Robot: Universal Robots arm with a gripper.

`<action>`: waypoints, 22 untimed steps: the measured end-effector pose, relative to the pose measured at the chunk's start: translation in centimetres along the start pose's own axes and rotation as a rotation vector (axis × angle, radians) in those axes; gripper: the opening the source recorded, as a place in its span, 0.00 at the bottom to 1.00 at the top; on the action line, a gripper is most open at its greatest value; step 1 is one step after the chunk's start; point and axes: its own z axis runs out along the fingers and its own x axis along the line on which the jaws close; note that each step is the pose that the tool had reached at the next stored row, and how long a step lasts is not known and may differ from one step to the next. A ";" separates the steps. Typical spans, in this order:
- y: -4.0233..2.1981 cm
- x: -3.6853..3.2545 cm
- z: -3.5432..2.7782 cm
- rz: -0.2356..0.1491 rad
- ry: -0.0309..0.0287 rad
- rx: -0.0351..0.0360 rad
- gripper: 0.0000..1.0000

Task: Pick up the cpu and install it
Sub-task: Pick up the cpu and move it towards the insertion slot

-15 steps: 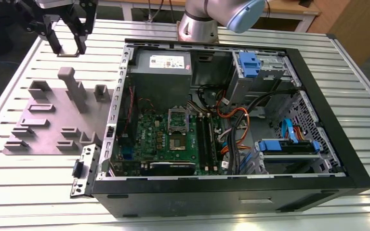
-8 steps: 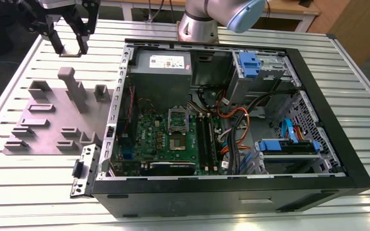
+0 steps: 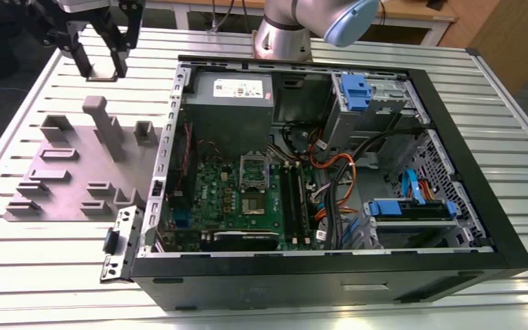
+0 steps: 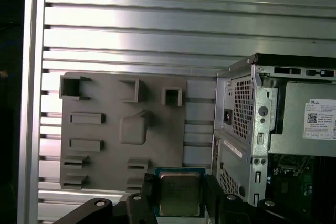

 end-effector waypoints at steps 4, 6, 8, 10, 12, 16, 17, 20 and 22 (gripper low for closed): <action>0.00 -0.12 0.00 0.000 0.0000 0.0000 0.47; 0.00 -0.16 0.00 0.000 0.0000 0.0000 0.47; 0.00 -0.20 0.00 0.000 -0.0001 -0.0001 0.47; -0.01 -0.25 0.00 0.000 -0.0001 0.0000 0.47; -0.01 -0.31 0.00 0.000 0.0000 0.0000 0.47; -0.01 -0.41 0.00 0.000 0.0000 0.0000 0.47; -0.01 -0.45 0.00 0.000 0.0000 0.0000 0.47; -0.02 -0.60 0.00 0.000 0.0000 0.0000 0.47; -0.03 -0.76 0.00 0.000 -0.0001 0.0000 0.47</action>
